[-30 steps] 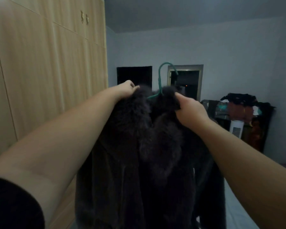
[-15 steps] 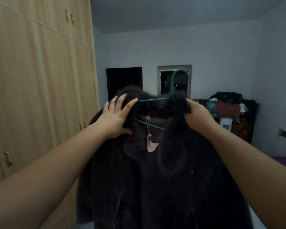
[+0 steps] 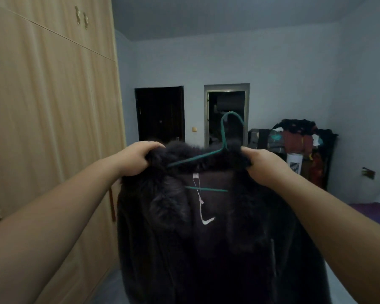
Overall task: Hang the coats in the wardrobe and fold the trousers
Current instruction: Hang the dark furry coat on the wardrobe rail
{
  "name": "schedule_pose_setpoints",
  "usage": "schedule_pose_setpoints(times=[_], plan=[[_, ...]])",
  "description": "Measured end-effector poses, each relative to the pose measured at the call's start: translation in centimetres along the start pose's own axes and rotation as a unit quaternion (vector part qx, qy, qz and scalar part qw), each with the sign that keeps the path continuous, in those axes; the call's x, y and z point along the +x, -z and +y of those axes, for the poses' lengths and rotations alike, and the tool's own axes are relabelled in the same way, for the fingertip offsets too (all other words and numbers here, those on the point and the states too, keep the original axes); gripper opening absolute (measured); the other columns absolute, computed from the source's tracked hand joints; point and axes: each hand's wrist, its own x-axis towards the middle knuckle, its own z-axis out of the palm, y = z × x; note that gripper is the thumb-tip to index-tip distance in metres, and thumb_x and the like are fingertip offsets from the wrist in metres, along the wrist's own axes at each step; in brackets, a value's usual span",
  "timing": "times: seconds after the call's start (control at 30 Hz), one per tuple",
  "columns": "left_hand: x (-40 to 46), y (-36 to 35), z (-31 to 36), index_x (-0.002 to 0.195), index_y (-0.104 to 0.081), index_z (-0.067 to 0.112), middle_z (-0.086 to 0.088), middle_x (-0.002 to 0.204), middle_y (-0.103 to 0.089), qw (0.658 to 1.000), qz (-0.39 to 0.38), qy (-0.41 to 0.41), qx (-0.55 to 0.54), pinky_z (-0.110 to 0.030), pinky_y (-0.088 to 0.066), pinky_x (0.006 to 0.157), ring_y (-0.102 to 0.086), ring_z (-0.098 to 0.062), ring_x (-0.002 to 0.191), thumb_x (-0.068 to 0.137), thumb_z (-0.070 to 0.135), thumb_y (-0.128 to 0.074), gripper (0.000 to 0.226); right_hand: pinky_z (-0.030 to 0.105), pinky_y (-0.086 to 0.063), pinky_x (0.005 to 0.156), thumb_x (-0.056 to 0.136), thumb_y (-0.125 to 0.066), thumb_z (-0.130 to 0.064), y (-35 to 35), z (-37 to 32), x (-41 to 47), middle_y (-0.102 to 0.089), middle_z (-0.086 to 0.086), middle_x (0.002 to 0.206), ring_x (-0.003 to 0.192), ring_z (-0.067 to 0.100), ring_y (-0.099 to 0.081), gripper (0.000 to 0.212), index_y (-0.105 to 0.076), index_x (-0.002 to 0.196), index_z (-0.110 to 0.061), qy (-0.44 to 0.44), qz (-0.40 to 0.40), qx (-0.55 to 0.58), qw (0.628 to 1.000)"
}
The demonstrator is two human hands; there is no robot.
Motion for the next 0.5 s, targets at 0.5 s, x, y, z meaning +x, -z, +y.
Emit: schedule_pose_setpoints(times=[0.5], plan=[[2.6, -4.9, 4.5, 0.099, -0.057, 0.025, 0.006, 0.097, -0.066, 0.964, 0.181, 0.052, -0.191, -0.035, -0.053, 0.089, -0.063, -0.009, 0.093, 0.084, 0.013, -0.075, 0.026, 0.039, -0.055, 0.090, 0.092, -0.056, -0.019, -3.0, -2.4, -0.8, -0.069, -0.015, 0.119, 0.106, 0.013, -0.065, 0.048, -0.055, 0.130, -0.049, 0.031, -0.080, 0.192, 0.978]])
